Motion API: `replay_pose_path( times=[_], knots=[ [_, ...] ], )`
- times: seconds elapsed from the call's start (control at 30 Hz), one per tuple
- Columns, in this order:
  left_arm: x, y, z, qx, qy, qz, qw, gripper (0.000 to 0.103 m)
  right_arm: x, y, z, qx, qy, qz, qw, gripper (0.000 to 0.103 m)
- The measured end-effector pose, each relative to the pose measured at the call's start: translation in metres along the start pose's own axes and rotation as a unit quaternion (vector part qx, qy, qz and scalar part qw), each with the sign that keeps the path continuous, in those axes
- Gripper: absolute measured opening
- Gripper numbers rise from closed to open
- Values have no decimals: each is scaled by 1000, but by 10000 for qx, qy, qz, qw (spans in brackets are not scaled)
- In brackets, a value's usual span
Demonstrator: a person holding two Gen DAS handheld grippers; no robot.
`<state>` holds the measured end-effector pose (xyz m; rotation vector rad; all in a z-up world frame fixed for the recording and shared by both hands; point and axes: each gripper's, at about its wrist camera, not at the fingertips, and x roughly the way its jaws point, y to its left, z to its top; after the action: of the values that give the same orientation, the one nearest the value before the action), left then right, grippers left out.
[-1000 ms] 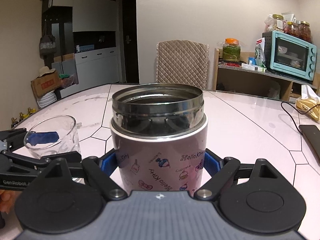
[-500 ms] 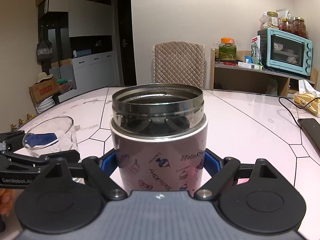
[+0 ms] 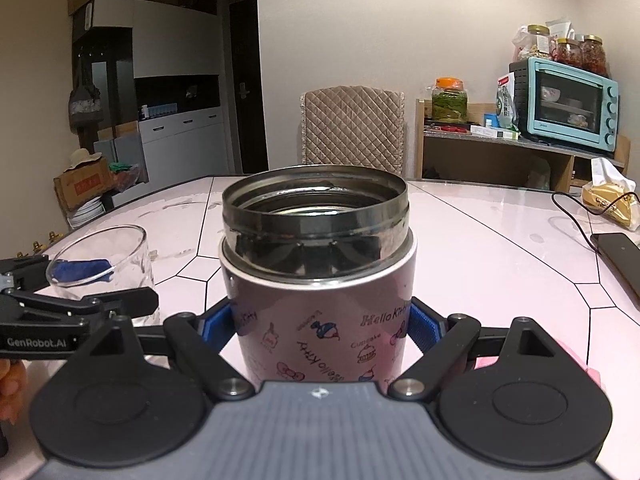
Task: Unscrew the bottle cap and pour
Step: 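Lower the pink jar toward the table with the right tool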
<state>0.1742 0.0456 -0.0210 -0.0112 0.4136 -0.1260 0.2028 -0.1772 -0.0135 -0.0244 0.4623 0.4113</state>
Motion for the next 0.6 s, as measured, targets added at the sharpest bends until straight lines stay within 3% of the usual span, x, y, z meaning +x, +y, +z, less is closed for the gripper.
replay_pose_path(
  times=[0.5, 0.6],
  knots=[
    [1, -2, 0, -3, 4, -6, 10000, 85, -2, 3, -2, -49, -21, -60, 10000, 88],
    [3, -4, 1, 82, 68, 31, 9999, 84, -2, 5, -2, -122, -13, -106, 9999, 94]
  ],
)
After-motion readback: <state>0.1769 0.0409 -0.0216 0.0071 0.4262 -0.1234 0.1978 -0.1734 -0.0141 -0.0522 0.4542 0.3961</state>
